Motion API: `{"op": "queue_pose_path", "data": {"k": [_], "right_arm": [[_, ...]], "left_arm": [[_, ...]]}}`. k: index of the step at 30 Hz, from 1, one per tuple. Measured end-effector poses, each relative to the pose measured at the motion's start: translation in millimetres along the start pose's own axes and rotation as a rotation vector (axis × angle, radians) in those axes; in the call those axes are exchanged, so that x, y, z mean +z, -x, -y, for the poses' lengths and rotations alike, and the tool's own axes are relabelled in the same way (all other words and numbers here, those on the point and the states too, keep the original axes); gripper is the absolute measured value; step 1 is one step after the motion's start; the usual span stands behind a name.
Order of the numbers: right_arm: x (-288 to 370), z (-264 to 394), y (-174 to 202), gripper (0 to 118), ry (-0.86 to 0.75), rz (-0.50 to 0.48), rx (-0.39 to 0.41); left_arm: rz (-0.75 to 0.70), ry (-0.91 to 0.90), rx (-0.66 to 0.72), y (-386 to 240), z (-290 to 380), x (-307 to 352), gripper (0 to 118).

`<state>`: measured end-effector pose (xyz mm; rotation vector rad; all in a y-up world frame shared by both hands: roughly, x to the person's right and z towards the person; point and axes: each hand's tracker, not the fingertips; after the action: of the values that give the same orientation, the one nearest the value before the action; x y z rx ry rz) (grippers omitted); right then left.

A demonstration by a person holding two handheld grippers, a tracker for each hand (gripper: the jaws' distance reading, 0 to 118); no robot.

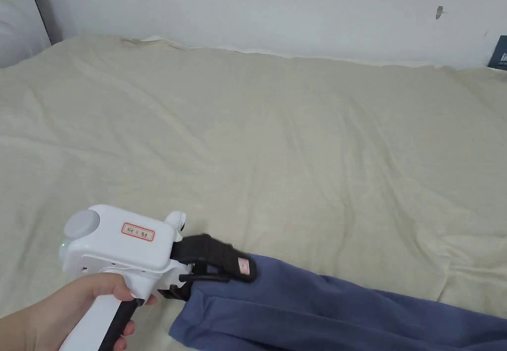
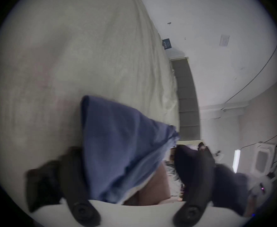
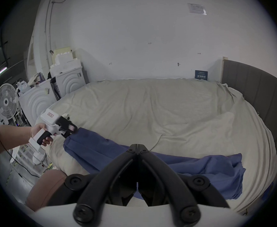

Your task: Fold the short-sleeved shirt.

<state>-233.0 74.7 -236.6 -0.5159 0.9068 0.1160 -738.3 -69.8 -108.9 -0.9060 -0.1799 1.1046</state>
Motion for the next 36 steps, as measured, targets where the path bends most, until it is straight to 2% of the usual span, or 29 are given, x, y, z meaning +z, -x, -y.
{"op": "queue_pose_path", "data": {"k": [2, 3, 4, 5, 8, 9, 13, 15, 18, 22, 28, 30, 31, 32, 33, 34, 35, 36], "right_arm": [[1.0, -1.3, 2.1, 0, -0.001, -0.021, -0.001], [2.1, -1.1, 3.4, 0, -0.002, -0.030, -0.003], [3.5, -1.1, 3.5, 0, -0.004, -0.034, -0.007], [4.7, -1.5, 2.2, 0, -0.006, -0.037, -0.010], [9.0, -0.6, -0.5, 0, -0.012, -0.048, -0.024], [9.9, -0.2, -1.9, 0, -0.014, -0.049, -0.027], [11.7, 2.6, -7.8, 0, -0.020, -0.048, -0.042], [14.9, 5.4, -10.5, 0, -0.032, -0.054, -0.060], [20.4, 9.9, -17.6, 0, -0.050, -0.065, -0.087], [27.8, 17.4, -28.5, 0, -0.073, -0.056, -0.095], [40.2, 28.0, -48.2, 0, -0.092, -0.042, -0.142], [45.7, 30.8, -56.4, 0, -0.102, -0.044, -0.184], [48.6, 32.0, -60.9, 0, -0.107, -0.048, -0.206], [50.9, 32.8, -65.1, 0, -0.111, -0.046, -0.215], [52.7, 33.1, -68.4, 0, -0.111, -0.037, -0.221], [54.8, 33.3, -71.4, 0, -0.111, -0.026, -0.227], [56.8, 33.7, -73.8, 0, -0.113, -0.018, -0.230], [58.8, 34.6, -76.4, 0, -0.115, -0.013, -0.234]], "left_arm": [[-0.208, 0.002, -0.007, -1.5, 4.1, -4.7, 8], [-0.190, 0.001, 0.021, 4.3, 4.9, -6.4, 8], [-0.083, -0.022, 0.094, 5.3, 7.3, -6.6, 8], [-0.116, -0.032, 0.081, -1.8, 8.7, -5.9, 8], [-0.306, -0.042, -0.130, -48.9, 18.4, -6.2, 8], [-0.446, -0.047, -0.258, -57.1, 15.1, -2.5, 8], [-0.746, -0.063, -0.465, -94.2, 24.4, 15.0, 8], [-0.896, -0.050, -0.492, -99.8, 26.2, 24.3, 8], [-0.998, -0.041, -0.490, -108.4, 31.8, 34.8, 8], [-0.976, -0.042, -0.547, -151.1, 38.9, 20.7, 8], [-0.680, 0.083, -0.596, -219.4, 34.6, -68.1, 8], [-0.614, 0.157, -0.528, -230.3, 34.1, -111.0, 8], [-0.574, 0.191, -0.509, -234.0, 33.5, -130.8, 13], [-0.542, 0.223, -0.502, -235.5, 32.8, -147.7, 28], [-0.489, 0.254, -0.487, -237.3, 33.4, -163.6, 67], [-0.432, 0.264, -0.467, -238.6, 35.0, -176.4, 94], [-0.381, 0.290, -0.458, -238.6, 35.1, -185.6, 105], [-0.374, 0.309, -0.440, -238.9, 36.0, -192.7, 108]]}}
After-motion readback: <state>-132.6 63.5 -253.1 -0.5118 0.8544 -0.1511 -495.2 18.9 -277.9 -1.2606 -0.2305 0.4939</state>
